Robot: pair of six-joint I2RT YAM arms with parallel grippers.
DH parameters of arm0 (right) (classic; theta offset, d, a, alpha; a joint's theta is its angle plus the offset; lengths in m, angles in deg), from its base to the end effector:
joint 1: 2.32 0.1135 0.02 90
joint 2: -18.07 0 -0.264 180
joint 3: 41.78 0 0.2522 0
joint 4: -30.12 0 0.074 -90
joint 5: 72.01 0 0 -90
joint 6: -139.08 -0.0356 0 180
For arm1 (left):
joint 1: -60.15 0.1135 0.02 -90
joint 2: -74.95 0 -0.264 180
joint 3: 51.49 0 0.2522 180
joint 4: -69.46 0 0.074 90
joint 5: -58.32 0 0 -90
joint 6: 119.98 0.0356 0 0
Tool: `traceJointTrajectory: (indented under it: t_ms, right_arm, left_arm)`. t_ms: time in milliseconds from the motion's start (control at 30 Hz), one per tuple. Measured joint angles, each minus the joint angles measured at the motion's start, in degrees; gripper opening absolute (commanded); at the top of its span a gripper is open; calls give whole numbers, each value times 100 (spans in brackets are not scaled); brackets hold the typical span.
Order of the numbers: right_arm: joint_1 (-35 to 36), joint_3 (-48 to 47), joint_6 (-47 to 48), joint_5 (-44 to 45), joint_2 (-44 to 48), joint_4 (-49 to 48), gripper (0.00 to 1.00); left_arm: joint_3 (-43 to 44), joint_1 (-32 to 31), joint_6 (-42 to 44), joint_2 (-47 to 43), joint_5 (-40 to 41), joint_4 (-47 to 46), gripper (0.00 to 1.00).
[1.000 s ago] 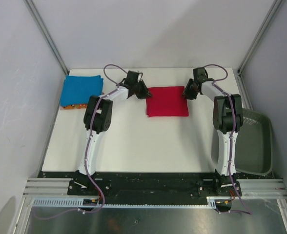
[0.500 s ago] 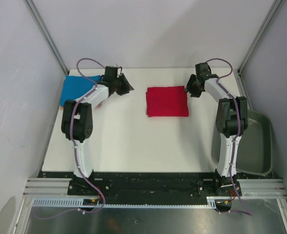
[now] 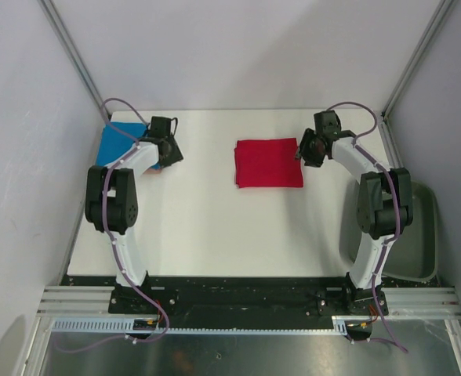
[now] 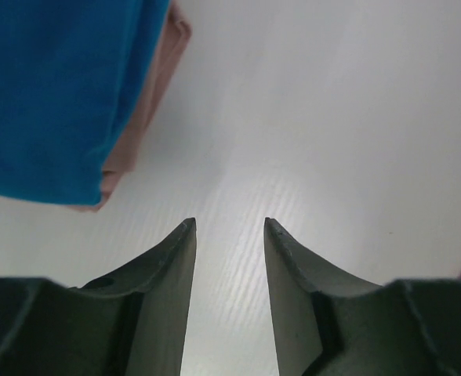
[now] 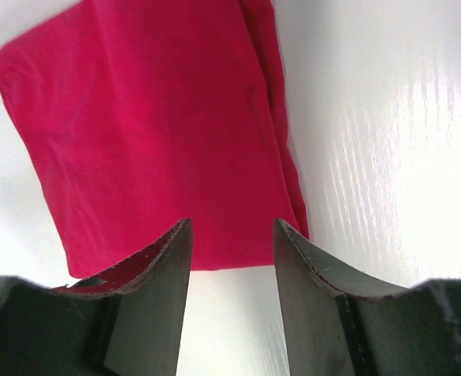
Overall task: Fold and stack the t-shirts
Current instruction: Fold the long partially folded tshirt into a neat square, then put the neatly folded tshirt into the corner of the board with both arms
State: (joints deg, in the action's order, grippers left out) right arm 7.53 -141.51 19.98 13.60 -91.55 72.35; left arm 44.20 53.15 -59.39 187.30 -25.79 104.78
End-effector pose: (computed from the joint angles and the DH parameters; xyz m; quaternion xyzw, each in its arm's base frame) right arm 0.4176 0.0753 0.2324 0.1458 0.9339 0.1423 0.2937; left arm 0.4266 -0.0487 0.1992 -0.1999 0.9230 -0.0555 0.3242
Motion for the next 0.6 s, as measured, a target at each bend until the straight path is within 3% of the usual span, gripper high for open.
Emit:
traceJointTrajectory:
  t_ms: [333,600]
  right_arm:
    - [24,350,0,-111,68,-24,48]
    - [39,422,0,-114,79,-46,48]
  left_arm:
    - [-262,15,39,0,1287,498,44]
    - [-339,118,-136,0,1775,643,45]
